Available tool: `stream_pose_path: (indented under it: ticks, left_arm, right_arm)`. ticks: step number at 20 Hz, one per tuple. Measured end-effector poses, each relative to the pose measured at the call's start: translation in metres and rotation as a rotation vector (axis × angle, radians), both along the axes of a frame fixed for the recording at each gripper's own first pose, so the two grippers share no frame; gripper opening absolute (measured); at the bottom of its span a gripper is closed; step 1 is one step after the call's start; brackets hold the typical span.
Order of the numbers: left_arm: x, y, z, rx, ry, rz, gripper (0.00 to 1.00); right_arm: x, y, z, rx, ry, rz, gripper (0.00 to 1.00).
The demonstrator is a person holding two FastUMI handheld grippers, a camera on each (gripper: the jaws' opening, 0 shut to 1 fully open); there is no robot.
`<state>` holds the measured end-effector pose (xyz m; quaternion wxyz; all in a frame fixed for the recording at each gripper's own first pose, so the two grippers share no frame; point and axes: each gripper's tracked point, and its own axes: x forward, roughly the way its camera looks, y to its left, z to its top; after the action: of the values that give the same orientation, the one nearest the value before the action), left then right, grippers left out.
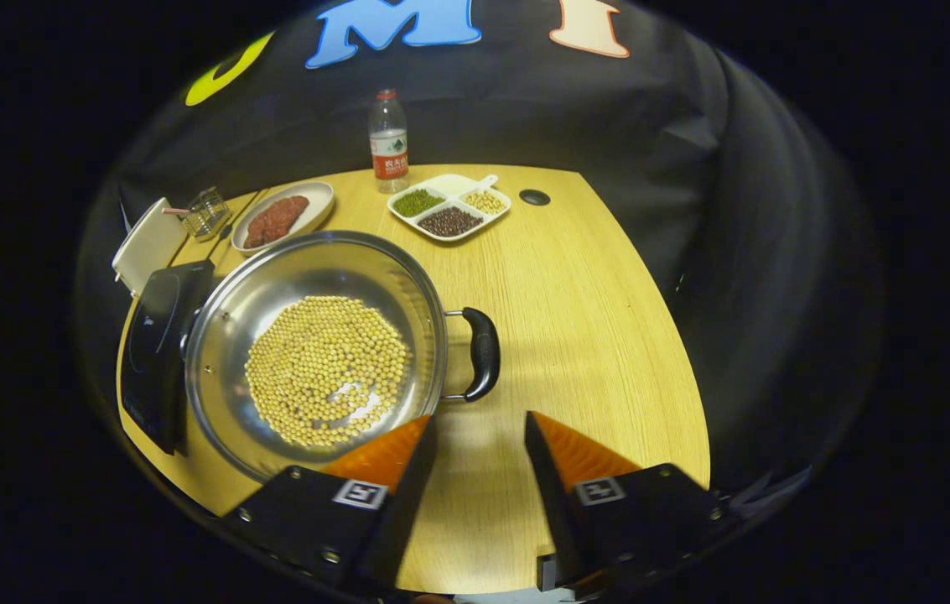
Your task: First push the handle of the pot to place it horizontally, then grasp the pot with both hands and set it on the induction cooktop.
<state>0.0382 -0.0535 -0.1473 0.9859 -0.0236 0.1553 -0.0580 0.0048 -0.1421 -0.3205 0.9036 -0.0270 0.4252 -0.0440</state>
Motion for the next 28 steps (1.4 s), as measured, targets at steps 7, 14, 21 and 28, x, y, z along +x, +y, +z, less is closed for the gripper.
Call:
stream_pose_path:
  ticks: [7, 14, 21, 28]
  left_arm:
    - [-0.013, -0.012, -0.048, 0.013, 0.128, -0.064, 0.97]
    - [-0.005, -0.036, -0.127, 0.024, 0.342, -0.079, 0.97]
    - [0.006, -0.037, -0.205, 0.055, 0.520, -0.046, 0.96]
    - [0.028, -0.037, -0.251, 0.083, 0.604, -0.012, 0.98]
  right_arm:
    - [-0.005, 0.014, 0.041, 0.060, -0.147, -0.038, 0.95]
    - [0.016, 0.006, 0.023, 0.071, -0.121, -0.005, 0.95]
    - [0.045, -0.001, -0.006, 0.082, -0.072, 0.031, 0.95]
    - [0.065, -0.008, -0.030, 0.136, -0.029, 0.016, 0.96]
